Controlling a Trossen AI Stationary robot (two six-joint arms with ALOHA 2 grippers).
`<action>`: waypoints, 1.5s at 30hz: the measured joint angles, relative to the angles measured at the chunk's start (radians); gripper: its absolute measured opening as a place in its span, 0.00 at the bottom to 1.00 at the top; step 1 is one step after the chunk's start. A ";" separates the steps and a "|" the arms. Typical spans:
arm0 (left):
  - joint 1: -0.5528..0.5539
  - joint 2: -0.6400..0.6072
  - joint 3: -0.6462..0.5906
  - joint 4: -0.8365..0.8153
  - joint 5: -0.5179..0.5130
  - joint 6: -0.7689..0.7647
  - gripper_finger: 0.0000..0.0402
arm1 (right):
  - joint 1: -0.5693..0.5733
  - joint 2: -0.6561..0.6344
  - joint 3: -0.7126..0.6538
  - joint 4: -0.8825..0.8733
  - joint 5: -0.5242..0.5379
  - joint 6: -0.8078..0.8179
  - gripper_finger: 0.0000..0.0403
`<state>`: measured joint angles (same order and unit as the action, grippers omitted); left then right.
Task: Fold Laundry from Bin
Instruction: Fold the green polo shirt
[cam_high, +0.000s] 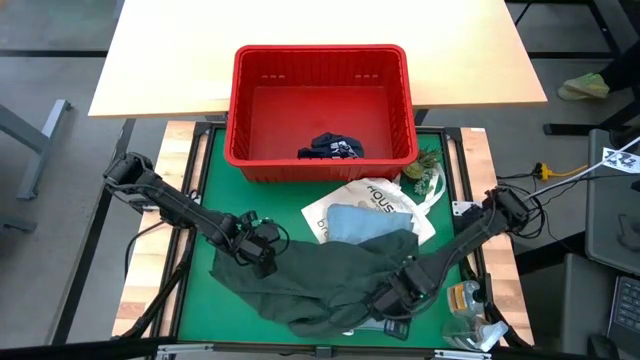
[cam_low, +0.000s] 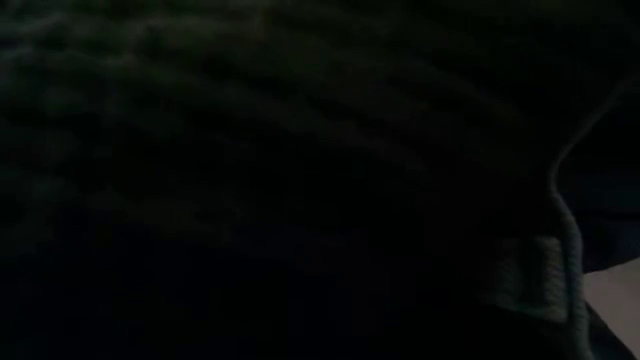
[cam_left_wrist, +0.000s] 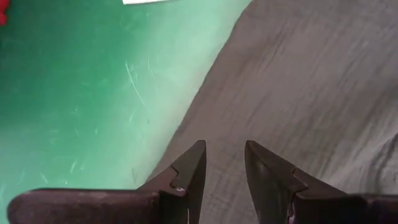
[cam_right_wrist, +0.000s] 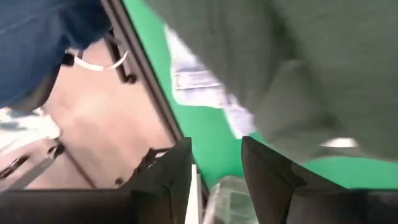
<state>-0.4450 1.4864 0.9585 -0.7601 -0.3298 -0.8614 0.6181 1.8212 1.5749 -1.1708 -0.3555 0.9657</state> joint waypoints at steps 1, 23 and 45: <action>0.002 0.000 0.000 -0.012 0.009 0.000 0.26 | -0.003 -0.015 0.000 -0.010 0.023 0.000 0.34; 0.052 0.000 -0.073 -0.289 0.259 -0.058 0.26 | -0.328 -0.199 -0.213 -0.137 0.458 -0.211 0.34; 0.117 -0.001 -0.301 -0.276 0.228 -0.130 0.26 | -0.331 -0.200 -0.528 -0.026 0.396 -0.101 0.34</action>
<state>-0.3277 1.4859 0.6573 -1.0360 -0.1022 -0.9917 0.2874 1.6215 1.0472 -1.1969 0.0402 0.8646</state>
